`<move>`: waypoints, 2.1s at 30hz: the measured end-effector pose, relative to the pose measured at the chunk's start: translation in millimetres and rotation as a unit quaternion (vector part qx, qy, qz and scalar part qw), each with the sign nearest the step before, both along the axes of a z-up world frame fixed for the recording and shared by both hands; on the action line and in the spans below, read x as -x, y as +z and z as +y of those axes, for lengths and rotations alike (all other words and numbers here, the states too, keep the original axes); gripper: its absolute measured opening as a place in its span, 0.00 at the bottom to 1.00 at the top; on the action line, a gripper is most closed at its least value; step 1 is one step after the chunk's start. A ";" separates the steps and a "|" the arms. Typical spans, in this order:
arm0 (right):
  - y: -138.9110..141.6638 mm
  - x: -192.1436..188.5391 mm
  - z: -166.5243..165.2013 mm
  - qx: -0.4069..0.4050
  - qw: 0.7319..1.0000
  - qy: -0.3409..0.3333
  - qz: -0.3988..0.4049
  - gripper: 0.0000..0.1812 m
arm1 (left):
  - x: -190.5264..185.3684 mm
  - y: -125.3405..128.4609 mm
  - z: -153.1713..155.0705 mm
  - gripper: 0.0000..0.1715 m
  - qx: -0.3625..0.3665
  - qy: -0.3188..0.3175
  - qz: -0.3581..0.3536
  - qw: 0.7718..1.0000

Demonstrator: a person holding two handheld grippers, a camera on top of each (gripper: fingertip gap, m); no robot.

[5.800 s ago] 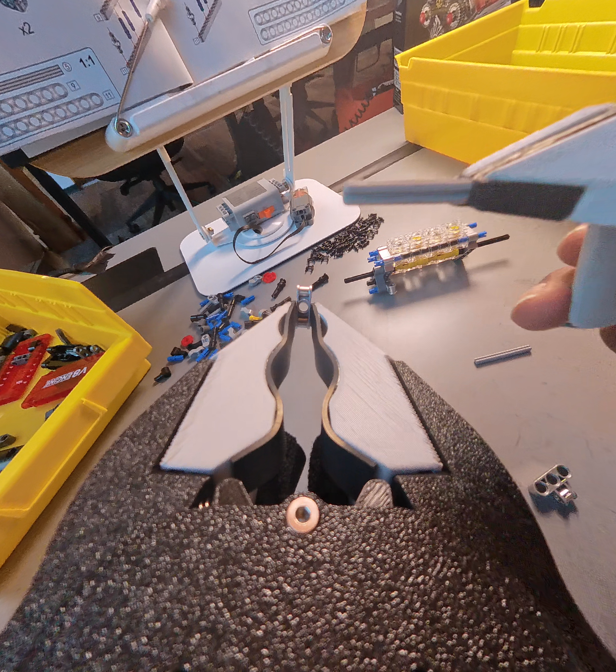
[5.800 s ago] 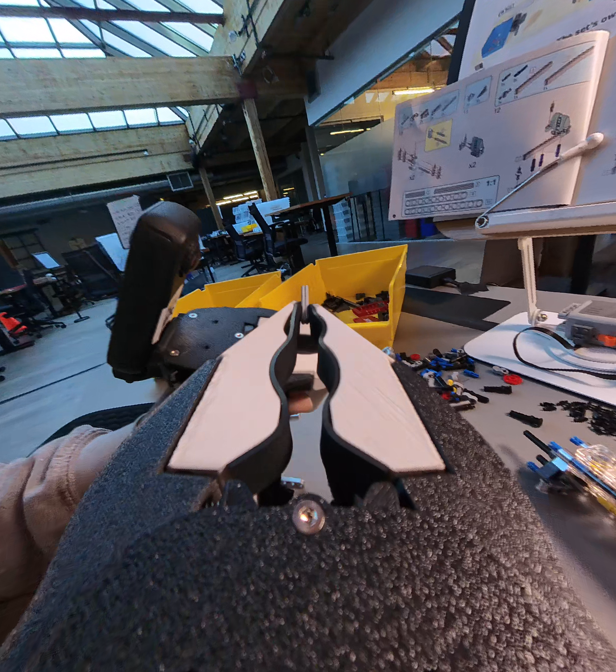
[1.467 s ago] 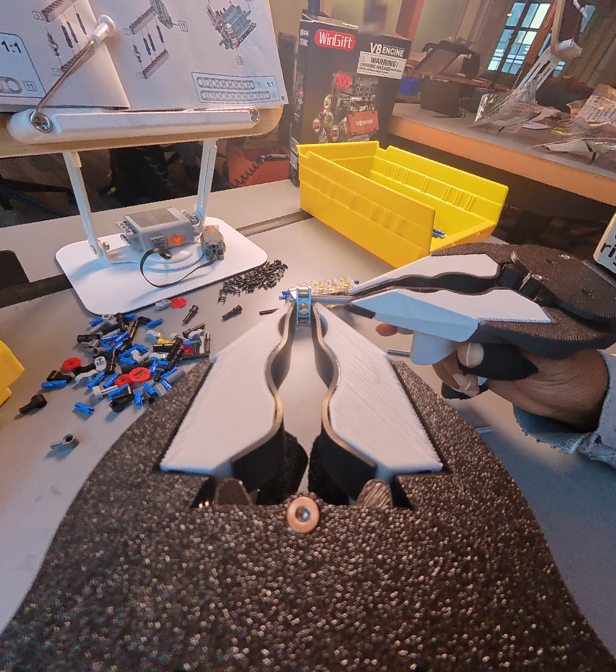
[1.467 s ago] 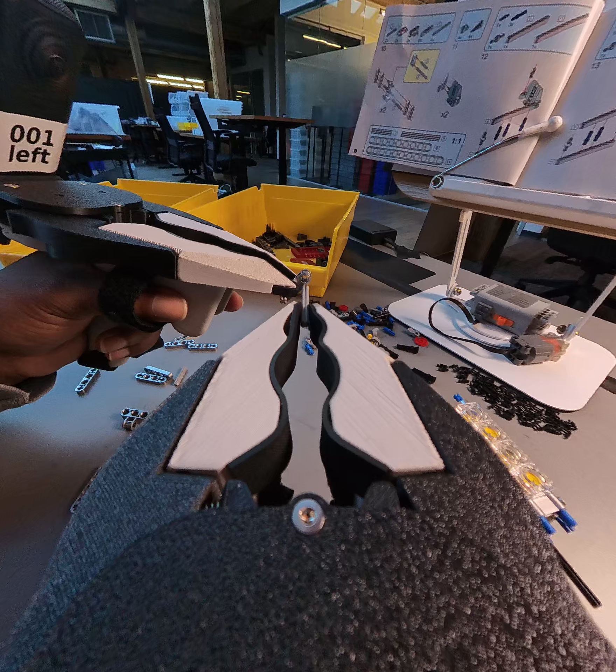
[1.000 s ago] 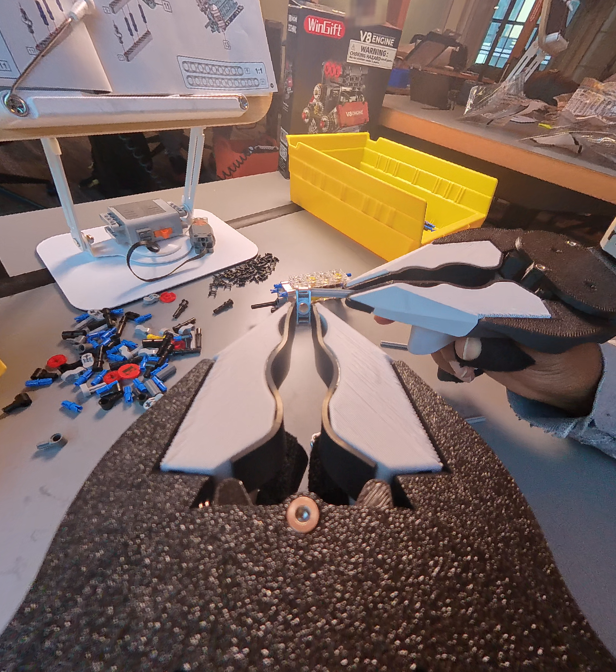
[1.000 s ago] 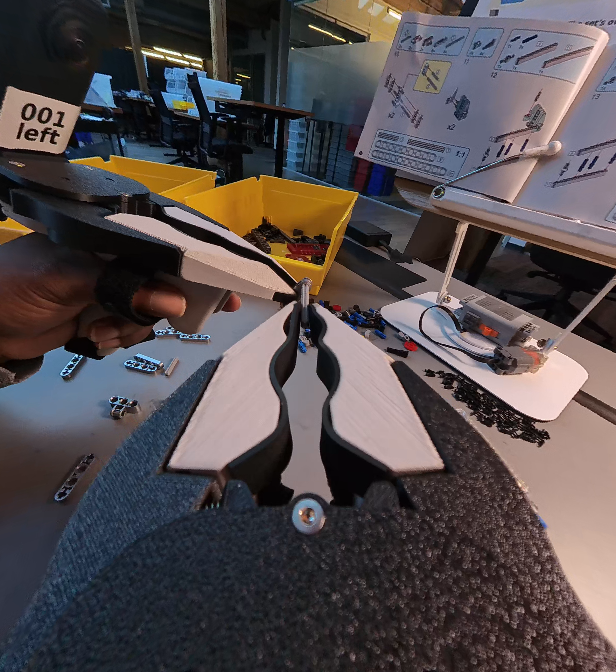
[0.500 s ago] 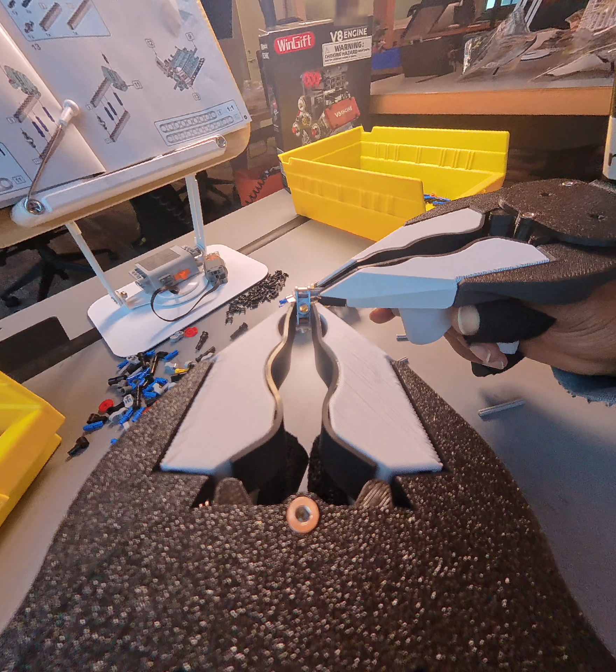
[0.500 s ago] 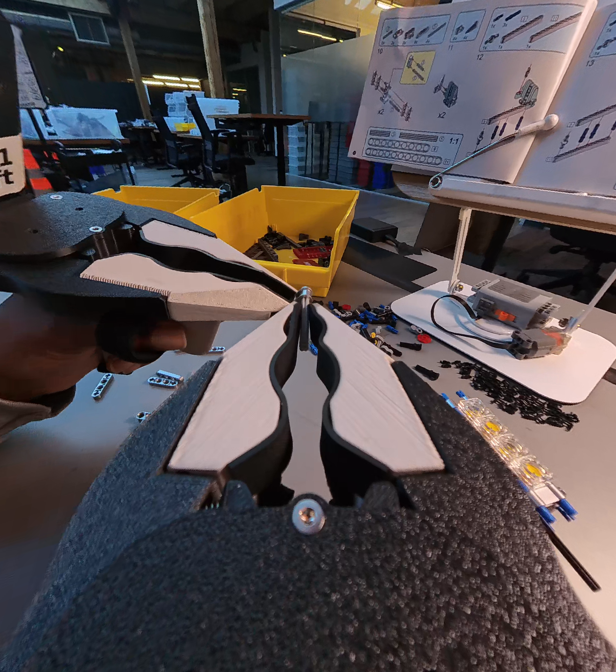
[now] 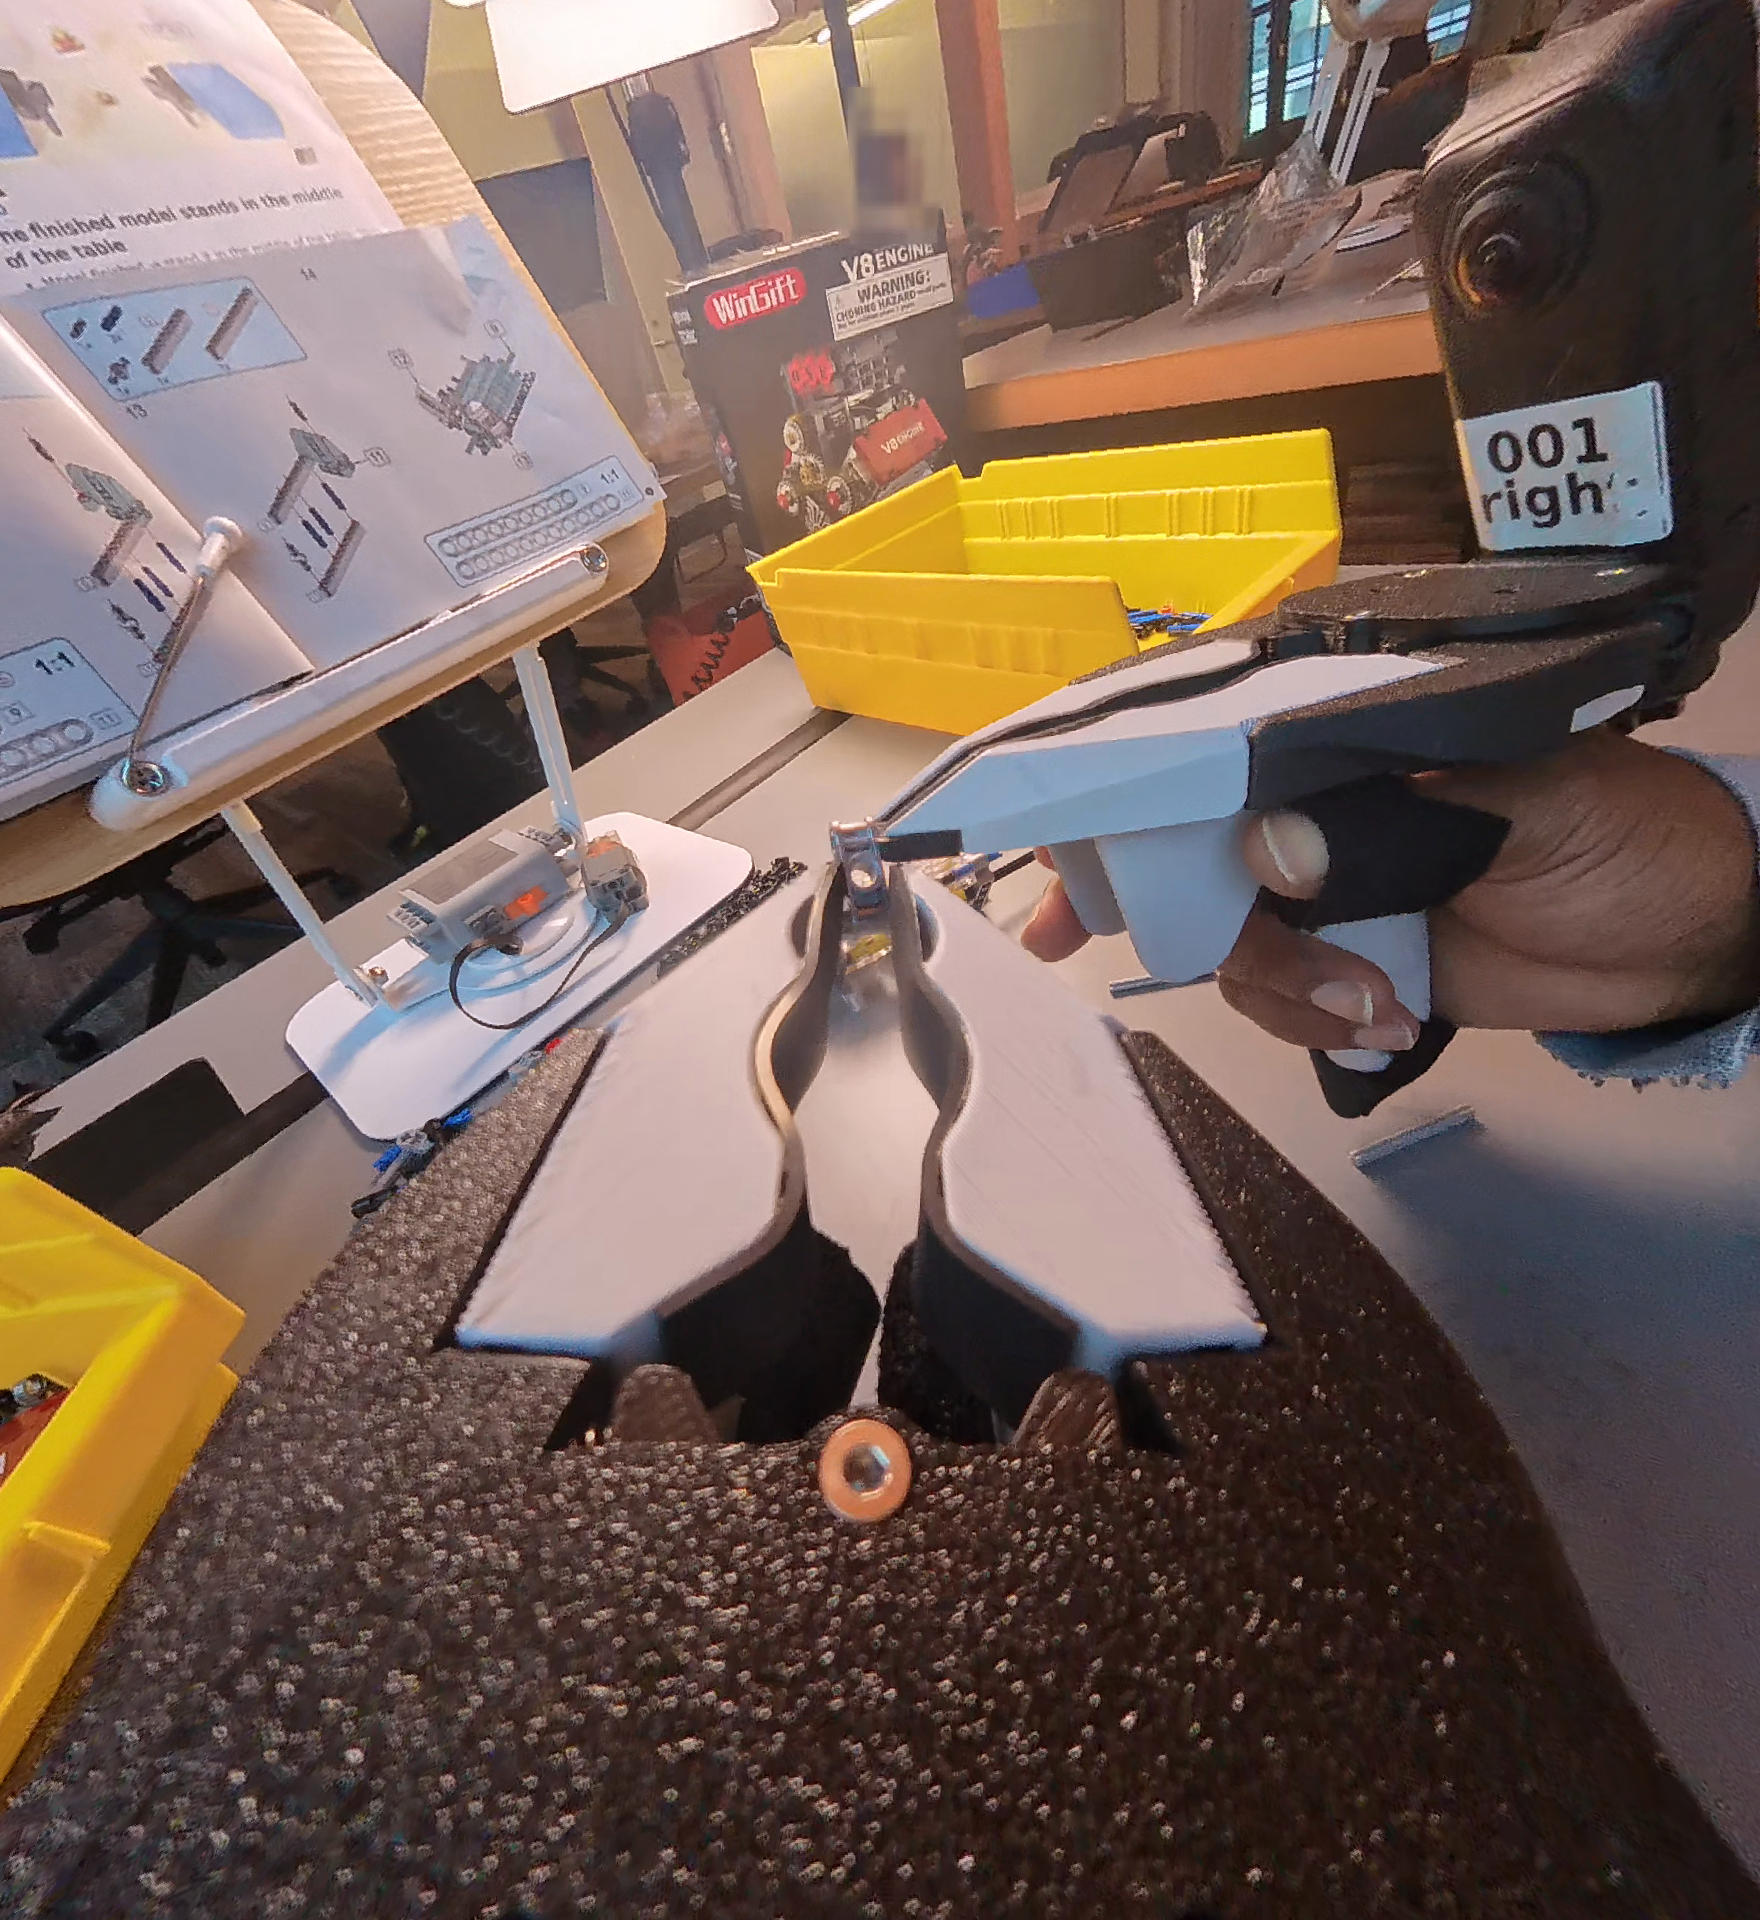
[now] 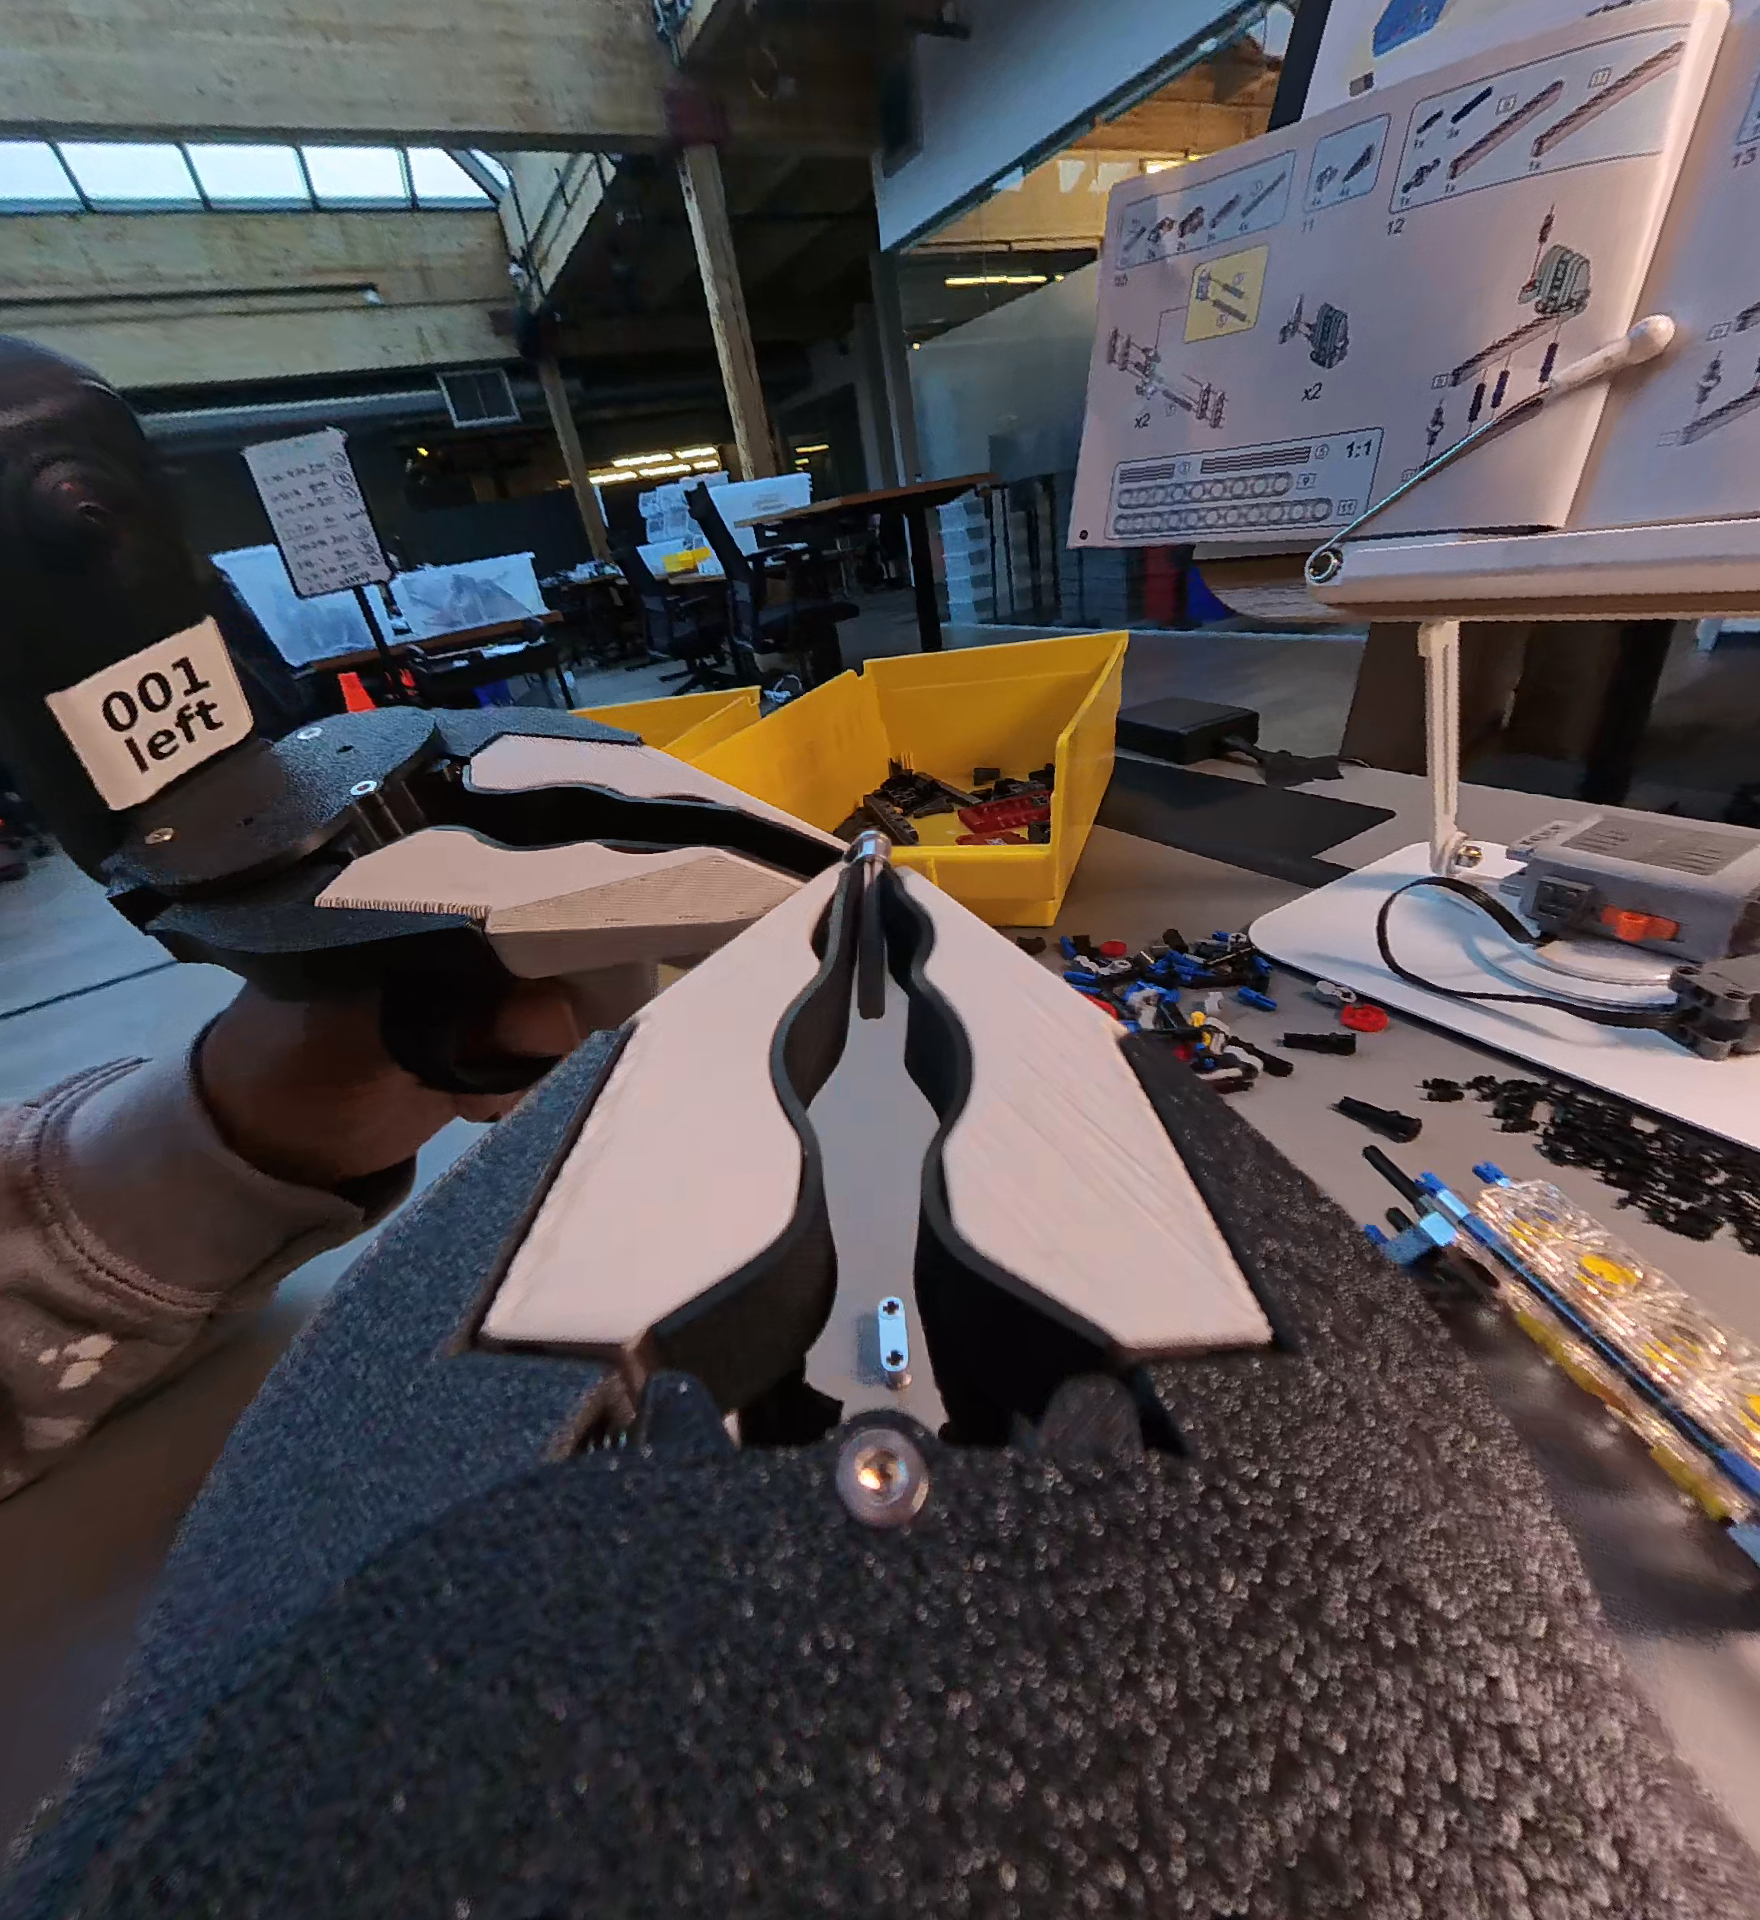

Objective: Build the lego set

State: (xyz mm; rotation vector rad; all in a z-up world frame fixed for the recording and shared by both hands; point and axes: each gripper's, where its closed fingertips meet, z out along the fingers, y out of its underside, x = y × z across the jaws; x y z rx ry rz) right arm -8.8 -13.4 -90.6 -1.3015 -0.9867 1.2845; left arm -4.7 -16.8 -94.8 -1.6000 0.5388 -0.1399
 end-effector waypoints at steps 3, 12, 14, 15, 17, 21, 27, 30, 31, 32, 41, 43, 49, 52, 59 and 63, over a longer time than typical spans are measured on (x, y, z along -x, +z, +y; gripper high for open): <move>4.2 -1.2 -2.4 0.017 0.999 0.015 0.024 0.01 | -1.3 3.1 -2.3 0.04 -0.006 -0.006 -0.001 1.000; 3.0 -2.1 4.7 0.018 1.000 0.016 0.019 0.04 | 13.6 4.3 4.5 0.03 -0.010 0.047 0.012 0.999; 6.4 -4.2 4.5 0.014 0.999 0.023 0.023 0.05 | 23.8 4.7 5.2 0.03 -0.006 0.062 0.002 0.998; 6.5 -4.4 4.6 0.012 0.999 0.024 0.020 0.06 | 27.9 4.5 5.0 0.03 -0.005 0.068 0.000 0.998; 2.6 -2.5 1.9 0.005 1.000 0.028 0.007 0.08 | 33.4 4.5 4.6 0.03 -0.006 0.078 -0.001 0.997; -5.0 3.4 -4.7 -0.004 0.999 0.030 -0.013 0.08 | 36.9 6.6 4.3 0.03 -0.008 0.083 -0.010 0.996; -3.9 1.8 -2.6 -0.022 1.000 0.016 -0.016 0.01 | 31.0 5.3 4.1 0.03 -0.002 0.071 -0.016 0.997; -3.4 1.2 -3.4 -0.029 0.999 0.017 -0.020 0.01 | 29.2 8.2 2.4 0.03 -0.008 0.062 -0.020 0.998; -4.9 1.6 -3.2 -0.029 0.999 0.015 -0.024 0.01 | 27.2 8.3 1.6 0.03 -0.008 0.057 -0.019 0.998; -6.2 1.9 -2.3 -0.029 0.999 0.012 -0.026 0.01 | 22.8 7.2 0.8 0.03 -0.003 0.046 -0.019 0.999; -9.5 2.1 -0.6 -0.013 0.999 0.019 -0.027 0.01 | 3.8 -4.7 -0.8 0.04 0.015 0.006 0.004 1.000; -11.0 2.3 -1.5 -0.001 0.999 0.030 -0.025 0.01 | 2.0 -6.5 -2.8 0.04 0.016 -0.007 0.008 1.000; -13.7 6.0 -6.6 0.038 0.997 0.058 -0.014 0.01 | 6.1 -9.4 -6.1 0.04 0.015 -0.014 0.031 0.999; -17.4 10.3 -2.5 0.035 0.998 0.043 -0.033 0.02 | 22.3 -12.3 2.8 0.03 0.008 0.062 0.072 0.995; -20.8 5.6 3.6 0.026 0.998 0.024 -0.050 0.05 | 50.0 -14.7 5.1 0.03 0.031 0.101 0.039 0.994; -25.8 6.7 3.1 0.009 0.997 0.020 -0.070 0.05 | 56.4 -15.4 4.6 0.03 0.037 0.105 0.030 0.993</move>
